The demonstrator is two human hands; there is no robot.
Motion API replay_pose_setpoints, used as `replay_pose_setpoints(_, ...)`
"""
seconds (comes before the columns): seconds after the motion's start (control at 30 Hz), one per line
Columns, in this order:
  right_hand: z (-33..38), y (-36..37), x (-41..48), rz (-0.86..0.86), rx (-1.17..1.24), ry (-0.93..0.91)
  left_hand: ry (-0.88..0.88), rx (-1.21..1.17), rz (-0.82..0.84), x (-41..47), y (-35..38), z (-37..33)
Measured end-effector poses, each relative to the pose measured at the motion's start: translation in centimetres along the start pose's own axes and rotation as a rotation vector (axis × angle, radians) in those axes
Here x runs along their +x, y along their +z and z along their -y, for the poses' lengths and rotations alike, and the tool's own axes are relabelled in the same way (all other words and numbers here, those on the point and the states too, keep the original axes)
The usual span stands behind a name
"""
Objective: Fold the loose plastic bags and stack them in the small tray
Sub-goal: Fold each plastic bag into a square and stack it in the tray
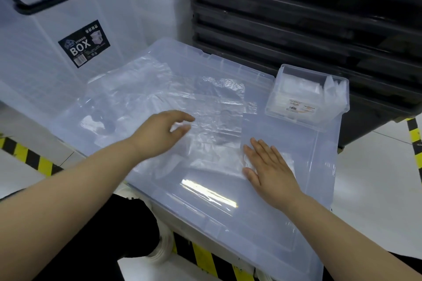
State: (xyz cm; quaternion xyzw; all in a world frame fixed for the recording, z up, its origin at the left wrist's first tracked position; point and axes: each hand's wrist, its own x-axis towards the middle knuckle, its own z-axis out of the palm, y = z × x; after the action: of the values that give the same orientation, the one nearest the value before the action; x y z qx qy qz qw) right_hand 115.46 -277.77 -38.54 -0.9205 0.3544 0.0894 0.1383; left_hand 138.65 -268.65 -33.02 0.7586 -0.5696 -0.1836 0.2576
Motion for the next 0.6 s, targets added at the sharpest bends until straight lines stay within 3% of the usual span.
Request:
replay_pose_setpoints(0.17,-0.1,0.1,0.0,-0.015,0.002,0.001,0.148,0.193,0.274,-1.9,5.4,-3.2)
replay_pose_setpoints(0.6,-0.5,0.2,-0.2,-0.004,-0.013,-0.004,-0.178,0.392,0.444,1.7,4.0,-2.4)
